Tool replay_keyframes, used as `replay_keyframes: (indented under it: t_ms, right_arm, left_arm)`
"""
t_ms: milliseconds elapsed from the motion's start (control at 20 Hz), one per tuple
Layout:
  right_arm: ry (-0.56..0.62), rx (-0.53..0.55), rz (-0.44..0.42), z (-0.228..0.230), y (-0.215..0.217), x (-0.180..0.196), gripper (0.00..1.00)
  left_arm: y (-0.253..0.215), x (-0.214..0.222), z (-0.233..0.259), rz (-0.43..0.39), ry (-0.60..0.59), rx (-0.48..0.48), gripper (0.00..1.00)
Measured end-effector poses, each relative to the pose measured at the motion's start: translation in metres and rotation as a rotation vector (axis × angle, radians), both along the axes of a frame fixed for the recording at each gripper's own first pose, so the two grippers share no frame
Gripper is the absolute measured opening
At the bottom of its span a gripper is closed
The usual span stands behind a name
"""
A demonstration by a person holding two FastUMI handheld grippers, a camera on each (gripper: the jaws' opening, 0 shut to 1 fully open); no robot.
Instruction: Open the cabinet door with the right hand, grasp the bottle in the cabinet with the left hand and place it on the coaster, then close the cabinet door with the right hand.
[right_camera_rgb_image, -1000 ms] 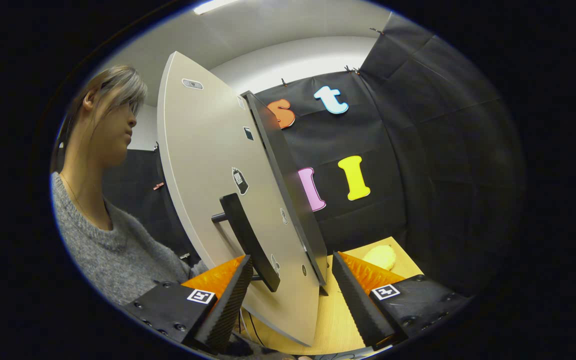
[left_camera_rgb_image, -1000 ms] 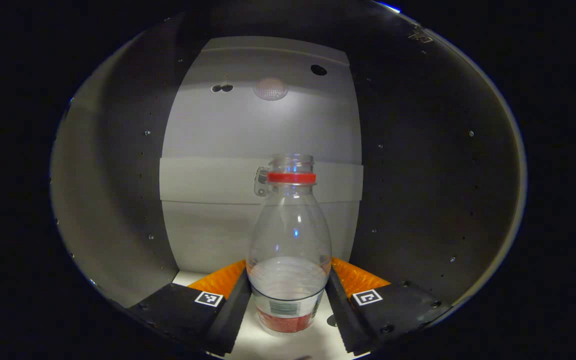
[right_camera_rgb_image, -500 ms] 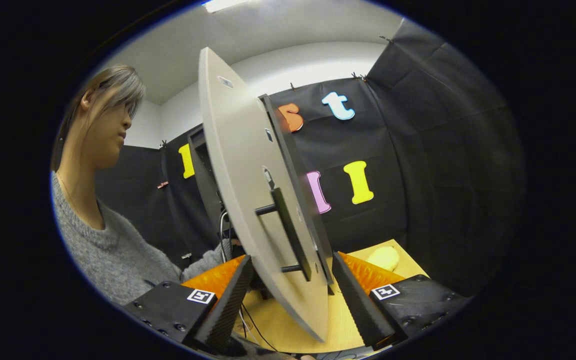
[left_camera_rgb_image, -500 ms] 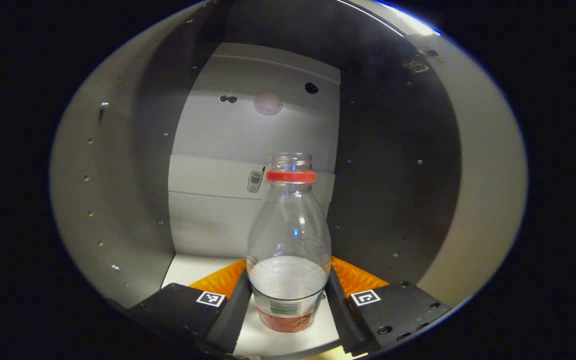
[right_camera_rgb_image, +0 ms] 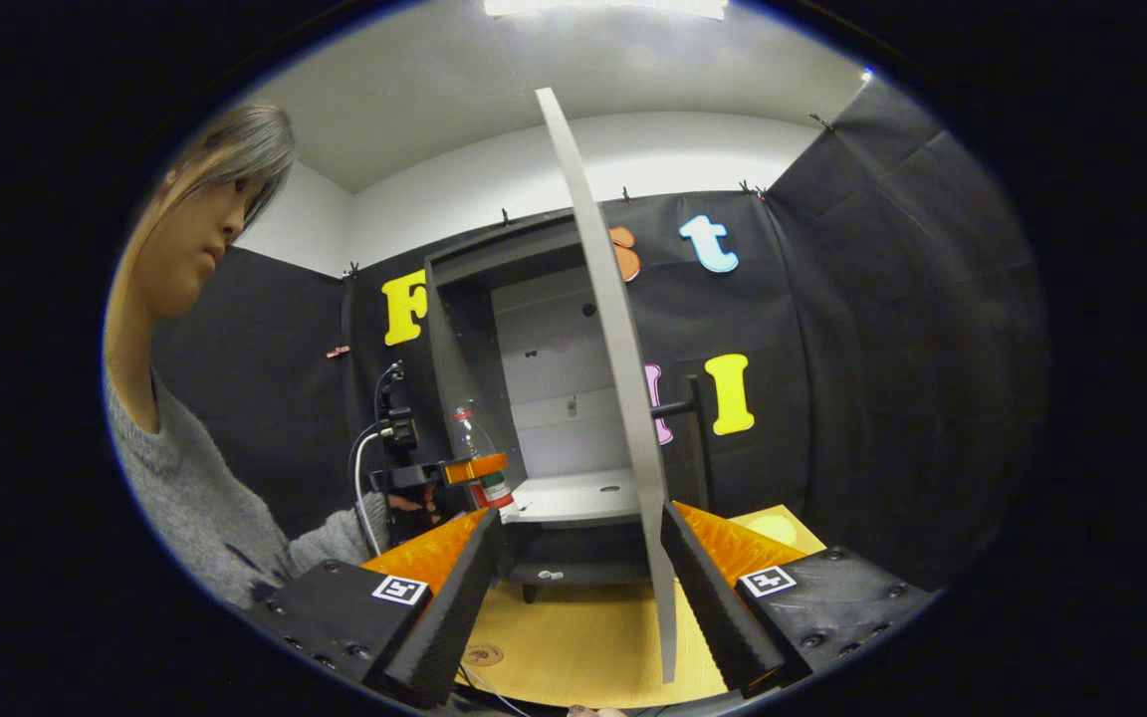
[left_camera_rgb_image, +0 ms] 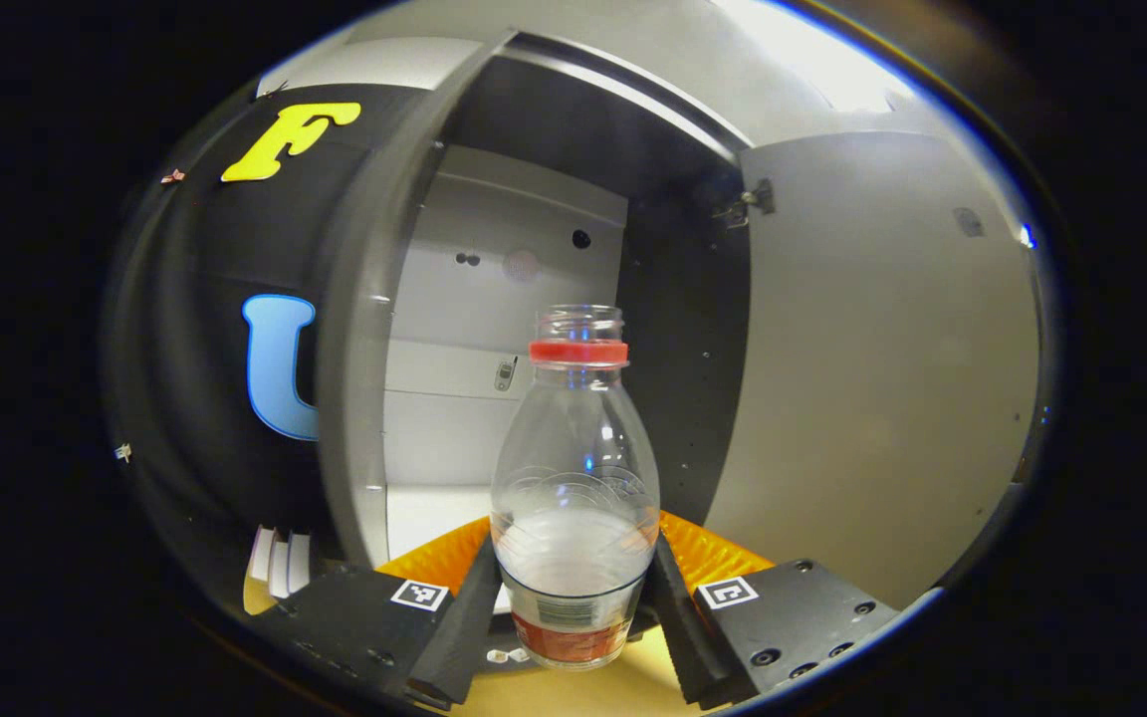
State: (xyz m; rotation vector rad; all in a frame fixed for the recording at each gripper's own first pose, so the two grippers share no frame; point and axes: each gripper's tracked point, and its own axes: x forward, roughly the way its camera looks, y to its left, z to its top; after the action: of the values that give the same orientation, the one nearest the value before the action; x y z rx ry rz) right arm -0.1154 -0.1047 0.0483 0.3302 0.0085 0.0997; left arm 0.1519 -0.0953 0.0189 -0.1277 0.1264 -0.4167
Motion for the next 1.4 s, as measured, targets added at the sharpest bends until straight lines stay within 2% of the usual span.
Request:
replay_keyframes:
  t_ms: [200, 350, 550, 700, 750, 850, 1050, 1300, 1400]
  right_arm:
    - [-0.050, -0.017, 0.033, 0.004, 0.043, 0.002, 0.98]
    - [-0.061, -0.063, 0.045, 0.002, 0.071, 0.009, 0.97]
    - [-0.101, -0.124, 0.044, -0.008, 0.098, 0.043, 0.98]
    - [-0.091, -0.178, 0.076, -0.028, 0.111, 0.077, 0.97]
    - [-0.086, -0.180, 0.093, -0.035, 0.116, 0.087, 1.00]
    - [-0.088, -0.176, 0.111, -0.045, 0.121, 0.106, 0.98]
    - [0.009, -0.250, 0.101, -0.104, 0.122, 0.138, 0.97]
    - [0.119, -0.247, 0.180, -0.147, 0.148, 0.139, 0.98]
    - [0.148, -0.254, 0.204, -0.160, 0.158, 0.139, 0.98]
  left_arm:
    - [0.039, -0.058, -0.025, -0.003, 0.016, 0.026, 0.75]
    - [0.057, -0.091, -0.057, -0.018, 0.037, 0.006, 0.76]
    - [0.071, -0.120, -0.116, -0.002, 0.115, -0.027, 0.76]
    - [0.077, -0.132, -0.159, 0.026, 0.119, -0.041, 0.77]
    - [0.076, -0.134, -0.174, 0.032, 0.123, -0.047, 0.77]
    - [0.074, -0.140, -0.204, 0.043, 0.124, -0.056, 0.76]
    - [0.069, -0.152, -0.260, 0.049, 0.117, -0.024, 0.77]
    - [0.064, -0.162, -0.315, 0.036, 0.140, 0.058, 0.77]
    - [0.064, -0.165, -0.329, 0.040, 0.146, 0.063, 0.78]
